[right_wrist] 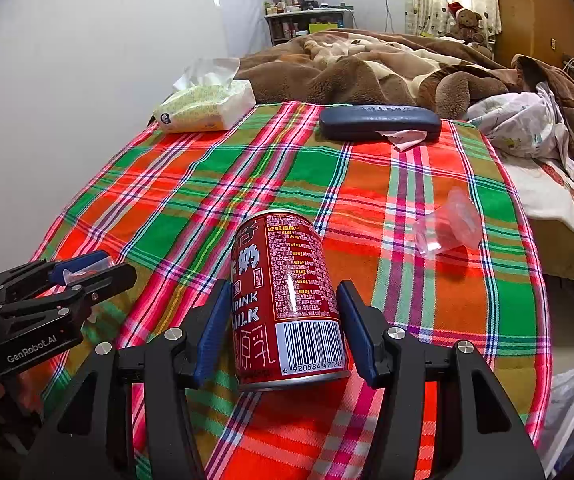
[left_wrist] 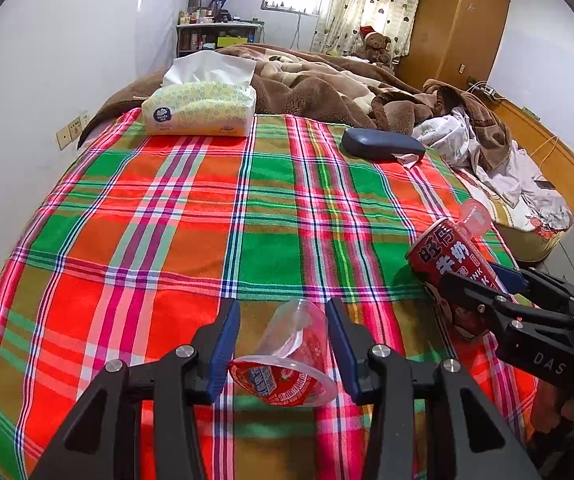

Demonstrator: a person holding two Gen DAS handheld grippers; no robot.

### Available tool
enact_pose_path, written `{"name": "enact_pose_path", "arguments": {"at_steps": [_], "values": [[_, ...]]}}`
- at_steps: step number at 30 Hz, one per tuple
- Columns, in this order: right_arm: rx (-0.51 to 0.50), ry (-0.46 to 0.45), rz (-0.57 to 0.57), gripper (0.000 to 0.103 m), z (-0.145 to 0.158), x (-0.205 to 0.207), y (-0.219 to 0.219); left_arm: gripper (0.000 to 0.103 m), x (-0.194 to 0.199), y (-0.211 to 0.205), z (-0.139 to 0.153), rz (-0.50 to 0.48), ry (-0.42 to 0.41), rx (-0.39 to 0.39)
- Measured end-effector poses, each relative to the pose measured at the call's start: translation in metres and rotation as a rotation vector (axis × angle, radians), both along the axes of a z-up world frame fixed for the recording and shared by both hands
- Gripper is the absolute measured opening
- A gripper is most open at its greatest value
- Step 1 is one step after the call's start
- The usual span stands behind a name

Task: Collect trash
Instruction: 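Carry the jelly cup and milk can over the white bin and release both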

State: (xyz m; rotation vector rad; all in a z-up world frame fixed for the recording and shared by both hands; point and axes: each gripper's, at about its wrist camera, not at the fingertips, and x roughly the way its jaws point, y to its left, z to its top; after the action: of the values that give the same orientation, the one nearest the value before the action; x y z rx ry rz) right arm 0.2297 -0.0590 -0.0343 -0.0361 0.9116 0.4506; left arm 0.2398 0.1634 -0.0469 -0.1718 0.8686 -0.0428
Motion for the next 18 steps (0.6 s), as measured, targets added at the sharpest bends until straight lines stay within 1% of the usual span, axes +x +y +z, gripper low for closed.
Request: {"name": "enact_pose_path", "arguments": {"at_steps": [11, 18], "values": [[0.039, -0.021, -0.024, 0.056, 0.014, -0.019, -0.019, 0.045, -0.03, -0.016, 0.026, -0.011, -0.052, 0.011], [0.067, -0.041, -0.057, 0.056, 0.024, -0.037, -0.042, 0.045, -0.053, -0.038, 0.045, -0.047, -0.095, 0.022]]}}
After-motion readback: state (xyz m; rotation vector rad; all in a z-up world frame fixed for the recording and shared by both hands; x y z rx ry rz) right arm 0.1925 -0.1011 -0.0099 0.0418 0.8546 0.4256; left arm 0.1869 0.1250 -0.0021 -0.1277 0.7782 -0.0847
